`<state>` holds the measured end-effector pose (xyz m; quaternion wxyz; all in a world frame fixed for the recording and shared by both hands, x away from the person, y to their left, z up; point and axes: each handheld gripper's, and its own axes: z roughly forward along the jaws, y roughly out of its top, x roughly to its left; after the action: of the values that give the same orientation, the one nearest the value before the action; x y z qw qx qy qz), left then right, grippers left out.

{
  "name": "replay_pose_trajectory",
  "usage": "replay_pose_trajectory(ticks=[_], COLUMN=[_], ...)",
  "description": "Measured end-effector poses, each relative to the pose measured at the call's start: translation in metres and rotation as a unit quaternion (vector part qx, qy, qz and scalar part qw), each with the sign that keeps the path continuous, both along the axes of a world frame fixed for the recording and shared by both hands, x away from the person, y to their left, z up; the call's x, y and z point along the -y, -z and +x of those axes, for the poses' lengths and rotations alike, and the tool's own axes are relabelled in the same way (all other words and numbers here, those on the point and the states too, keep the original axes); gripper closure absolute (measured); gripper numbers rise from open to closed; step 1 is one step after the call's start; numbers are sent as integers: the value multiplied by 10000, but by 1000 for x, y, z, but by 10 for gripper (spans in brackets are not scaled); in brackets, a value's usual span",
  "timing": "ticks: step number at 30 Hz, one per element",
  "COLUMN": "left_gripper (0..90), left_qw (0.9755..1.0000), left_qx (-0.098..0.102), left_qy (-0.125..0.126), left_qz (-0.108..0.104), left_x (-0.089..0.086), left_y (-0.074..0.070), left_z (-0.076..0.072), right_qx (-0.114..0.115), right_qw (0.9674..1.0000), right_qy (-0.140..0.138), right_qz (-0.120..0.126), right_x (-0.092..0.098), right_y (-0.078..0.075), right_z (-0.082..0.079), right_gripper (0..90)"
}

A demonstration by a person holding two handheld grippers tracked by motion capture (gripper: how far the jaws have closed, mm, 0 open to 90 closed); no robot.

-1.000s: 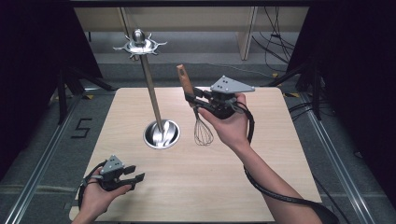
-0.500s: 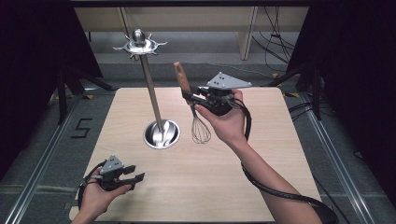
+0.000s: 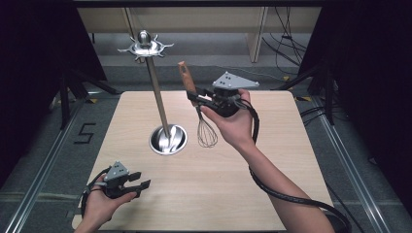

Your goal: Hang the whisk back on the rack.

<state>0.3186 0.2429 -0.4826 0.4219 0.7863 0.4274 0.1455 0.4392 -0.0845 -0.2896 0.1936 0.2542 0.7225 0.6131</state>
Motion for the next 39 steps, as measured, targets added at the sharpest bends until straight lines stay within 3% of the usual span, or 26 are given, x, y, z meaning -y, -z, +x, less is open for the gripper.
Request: replay_pose_trajectory(ticks=[3, 7, 11, 16, 20, 24, 25, 26, 28, 31, 36, 37, 38, 39], left_gripper=[476, 476, 475, 475, 475, 475, 475, 475, 475, 475, 475, 475, 475, 475], left_qw=[10000, 10000, 10000, 10000, 10000, 10000, 10000, 10000, 10000, 10000, 10000, 10000, 10000, 10000], left_qx=[2, -2, -1, 4, -6, 10, 11, -2, 15, 7, 15, 4, 14, 5], left_qy=[0, 2, 0, -4, 35, -4, -2, 42, -1, 32, 0, 34, -6, 36], left_qz=[-5, -3, -6, -15, 63, -26, -26, 55, -16, 43, -22, 52, -23, 54], left_x=[0, 0, 0, 0, -2, 0, 0, -2, -1, -2, -1, -2, -1, -2], left_y=[0, 0, 0, 0, 0, 0, 0, 0, 0, 0, 0, -1, 0, -1], left_z=[0, 0, 0, 0, 0, 0, 0, 0, 0, 0, 0, 0, 0, 0], right_qx=[89, -48, 85, -73, 25, 86, -22, 19, 14, -60, 0, 40, 43, -74], right_qw=[10000, 10000, 10000, 10000, 10000, 10000, 10000, 10000, 10000, 10000, 10000, 9999, 9999, 10000], right_qy=[-22, 17, -25, -11, -17, 0, 31, -25, -43, -29, -56, -78, -79, -50], right_qz=[-17, 38, 15, 27, 7, 16, 70, 16, 20, 72, 56, 53, 47, 40], right_x=[-1, -2, -3, -5, -6, -7, -8, -8, -9, -10, -11, -11, -11, -12], right_y=[0, -1, -3, -4, -5, -7, -7, -7, -7, -8, -8, -8, -9, -9], right_z=[2, 2, 4, 4, 6, 7, 6, 7, 8, 7, 9, 10, 10, 9], right_gripper=[713, 713, 713, 713, 713, 713, 713, 713, 713, 713, 713, 713, 713, 713])
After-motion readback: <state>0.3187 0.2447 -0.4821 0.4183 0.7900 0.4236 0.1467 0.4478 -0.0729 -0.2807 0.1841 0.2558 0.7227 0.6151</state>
